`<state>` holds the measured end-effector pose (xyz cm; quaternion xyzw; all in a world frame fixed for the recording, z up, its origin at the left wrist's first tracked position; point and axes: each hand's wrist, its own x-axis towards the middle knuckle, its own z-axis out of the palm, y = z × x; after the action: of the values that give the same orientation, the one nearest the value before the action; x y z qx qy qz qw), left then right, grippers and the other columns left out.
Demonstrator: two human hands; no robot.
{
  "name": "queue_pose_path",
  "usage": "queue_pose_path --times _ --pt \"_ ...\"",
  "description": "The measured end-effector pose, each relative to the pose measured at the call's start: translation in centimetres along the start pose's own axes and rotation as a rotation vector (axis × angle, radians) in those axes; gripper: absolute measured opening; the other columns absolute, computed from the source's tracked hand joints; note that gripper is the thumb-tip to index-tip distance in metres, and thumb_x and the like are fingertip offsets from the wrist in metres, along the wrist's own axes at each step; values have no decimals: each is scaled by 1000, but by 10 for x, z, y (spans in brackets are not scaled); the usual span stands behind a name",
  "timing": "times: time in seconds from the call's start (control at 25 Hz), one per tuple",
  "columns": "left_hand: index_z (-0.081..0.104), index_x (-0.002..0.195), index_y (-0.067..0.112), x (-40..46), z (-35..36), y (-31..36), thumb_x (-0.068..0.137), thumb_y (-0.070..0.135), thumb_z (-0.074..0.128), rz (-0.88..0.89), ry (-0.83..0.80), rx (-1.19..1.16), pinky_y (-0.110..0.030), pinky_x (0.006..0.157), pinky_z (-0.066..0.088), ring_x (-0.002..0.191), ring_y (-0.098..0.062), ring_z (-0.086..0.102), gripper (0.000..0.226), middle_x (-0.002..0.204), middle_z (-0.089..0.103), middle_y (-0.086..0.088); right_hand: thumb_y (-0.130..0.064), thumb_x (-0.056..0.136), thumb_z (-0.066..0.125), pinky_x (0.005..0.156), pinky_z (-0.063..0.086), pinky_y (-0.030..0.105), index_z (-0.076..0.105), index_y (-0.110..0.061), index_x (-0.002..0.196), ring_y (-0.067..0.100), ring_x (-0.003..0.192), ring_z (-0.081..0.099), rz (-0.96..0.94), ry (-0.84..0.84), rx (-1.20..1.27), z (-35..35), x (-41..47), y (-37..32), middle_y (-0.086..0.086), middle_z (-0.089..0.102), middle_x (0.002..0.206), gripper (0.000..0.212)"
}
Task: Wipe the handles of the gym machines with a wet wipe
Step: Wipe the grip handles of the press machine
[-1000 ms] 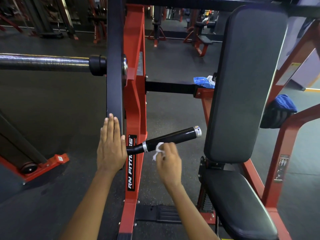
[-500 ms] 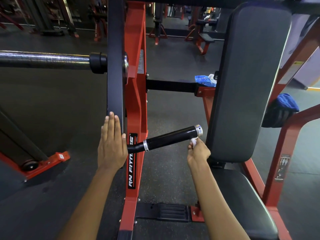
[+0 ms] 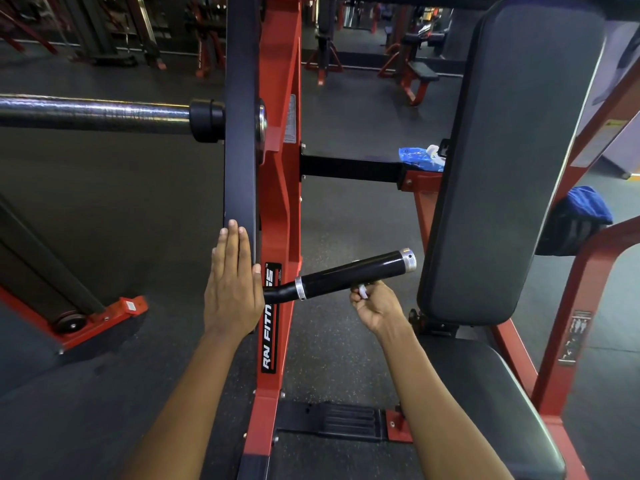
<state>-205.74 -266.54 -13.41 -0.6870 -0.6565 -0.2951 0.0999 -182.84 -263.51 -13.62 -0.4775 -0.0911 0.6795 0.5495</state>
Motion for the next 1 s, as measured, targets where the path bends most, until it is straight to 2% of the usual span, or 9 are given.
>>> queue_pose_path --times 0.2,0.36,0.48,0.56,0.6,0.72,0.8,0.88,1.0 --pt "6 151 1 0 -1 0 100 23 22 -3 -7 -9 -48 118 20 149 -23 -2 58 160 2 -14 15 91 31 42 34 18 60 -5 87 9 54 40 44 -20 -75 21 -3 40 7 53 70 35" --pt "8 151 1 1 -3 2 100 25 21 -5 -17 -34 -48 119 18 149 -23 -2 58 160 3 -14 8 94 40 42 32 18 61 -7 83 9 53 38 38 -40 -225 36 -12 64 4 52 66 27" --pt "10 151 0 1 -4 2 100 25 21 -9 -29 -53 -47 119 18 149 -24 0 58 160 5 -15 -5 92 53 43 33 20 62 -8 79 9 50 40 -64 32 -598 31 -17 64 8 59 72 16" --pt "12 150 0 2 -6 2 100 25 22 -8 -42 -62 -45 119 18 148 -25 4 58 160 8 -15 -10 91 48 45 39 24 60 -8 89 13 53 47 -130 101 -916 26 -25 55 13 63 83 12" --pt "14 150 0 2 -9 3 100 24 26 -8 -48 -70 -45 119 18 148 -25 6 57 159 11 -15 -9 90 42 48 41 25 57 -8 97 16 56 50 -162 119 -1029 25 -31 48 15 63 88 17" --pt "23 149 1 2 -21 6 98 14 43 -38 -63 -162 -43 119 20 147 -22 11 56 158 19 -11 -8 87 41 47 39 23 56 -2 100 21 51 49 -248 72 -1243 32 -42 24 21 61 85 21" --pt "25 149 4 -1 -33 7 97 14 48 -47 -91 -216 -39 120 17 147 -20 12 58 158 19 -7 -8 91 45 46 41 25 58 -2 89 19 46 47 -329 6 -1232 48 -51 10 17 58 75 14" --pt "23 150 8 -6 -47 3 97 15 50 -87 -107 -281 -34 121 10 147 -18 12 61 158 19 -4 -10 93 51 46 48 24 59 -6 78 14 44 51 -414 -89 -1075 68 -64 2 14 59 70 17" --pt "19 151 11 -7 -77 -13 96 18 53 -260 -84 -406 -34 120 13 146 -17 16 66 157 22 -5 -16 85 68 51 48 10 68 -3 88 8 53 60 -560 -241 -1032 101 -85 2 8 67 76 13"
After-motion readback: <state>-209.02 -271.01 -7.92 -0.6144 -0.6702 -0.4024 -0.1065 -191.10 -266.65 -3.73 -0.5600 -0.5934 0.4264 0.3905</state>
